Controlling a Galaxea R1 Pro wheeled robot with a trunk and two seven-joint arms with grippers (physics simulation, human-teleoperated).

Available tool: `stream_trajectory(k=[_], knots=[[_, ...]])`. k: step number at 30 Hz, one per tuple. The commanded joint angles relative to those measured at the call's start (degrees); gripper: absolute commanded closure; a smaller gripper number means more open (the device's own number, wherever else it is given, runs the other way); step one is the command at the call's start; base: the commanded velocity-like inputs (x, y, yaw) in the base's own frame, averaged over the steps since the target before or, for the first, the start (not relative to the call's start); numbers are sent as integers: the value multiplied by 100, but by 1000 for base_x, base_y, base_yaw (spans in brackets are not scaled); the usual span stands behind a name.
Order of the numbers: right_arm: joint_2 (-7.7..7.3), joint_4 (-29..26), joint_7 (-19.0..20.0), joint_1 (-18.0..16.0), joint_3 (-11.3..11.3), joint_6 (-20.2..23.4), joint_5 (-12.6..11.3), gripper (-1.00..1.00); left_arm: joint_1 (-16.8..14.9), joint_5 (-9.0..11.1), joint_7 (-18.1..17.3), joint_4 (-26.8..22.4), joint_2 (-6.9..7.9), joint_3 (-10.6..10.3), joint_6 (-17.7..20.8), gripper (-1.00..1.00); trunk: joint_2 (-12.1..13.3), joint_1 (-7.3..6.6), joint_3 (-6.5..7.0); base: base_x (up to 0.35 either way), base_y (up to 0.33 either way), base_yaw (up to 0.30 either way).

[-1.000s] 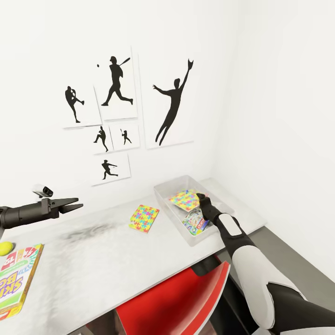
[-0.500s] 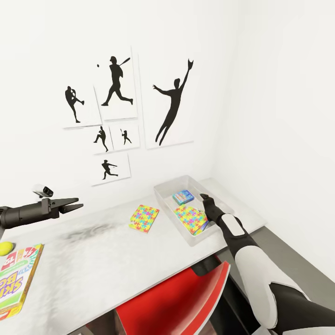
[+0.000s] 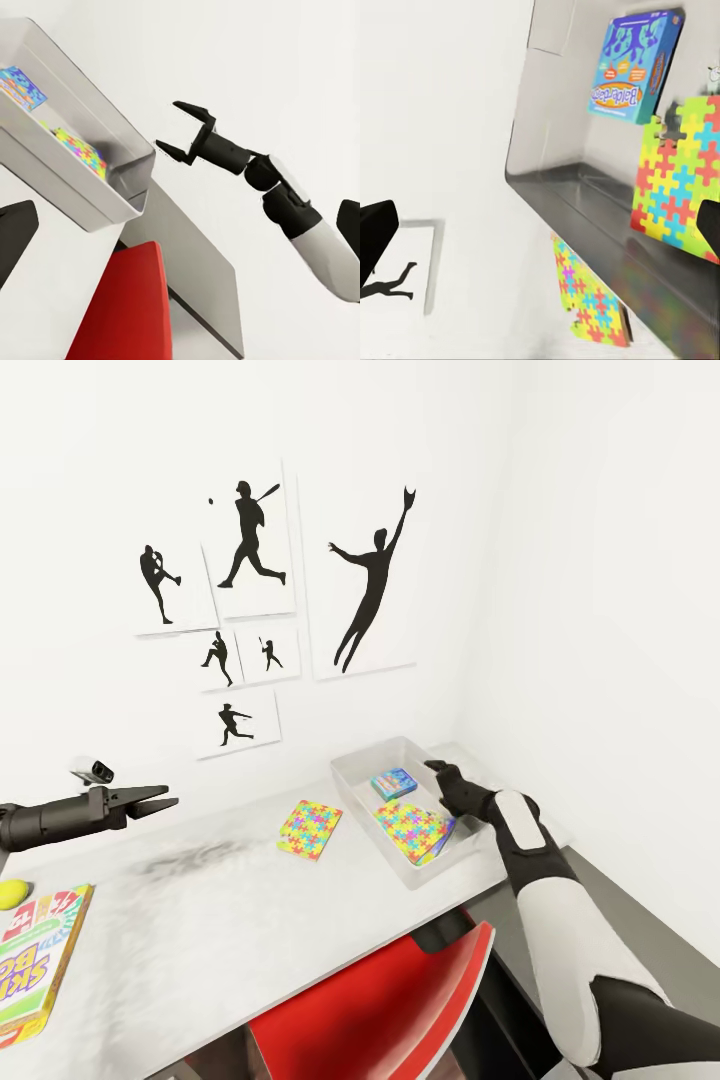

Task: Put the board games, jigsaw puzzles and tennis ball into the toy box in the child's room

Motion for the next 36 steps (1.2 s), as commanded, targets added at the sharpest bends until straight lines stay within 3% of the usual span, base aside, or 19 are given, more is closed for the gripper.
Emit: stream_trajectory(k=[1,5,18,28,36], knots=[[7,-289,-287,7,-16,246,-69,-100,-5,-3,-23,0,2,-2,61,-100,-12,4,-13,0,0,0],[6,-975,-717,34,48,681,-91,-100,-5,-3,-23,-6,-11,9,61,-100,-12,4,-13,0,0,0],[66,-1481,-789,98,191,1384,-75,-100,-5,6,-23,-38,-24,40,61,-100,-12,4,-13,0,0,0],[87,-1499,-745,140,267,1408,-64,-100,-5,-2,-23,-75,-34,22,61,-100,-12,4,-12,-29,0,10],[88,-1497,-755,142,275,1400,-66,-100,-5,6,-23,-116,-41,16,61,-100,-12,4,14,-123,0,217]])
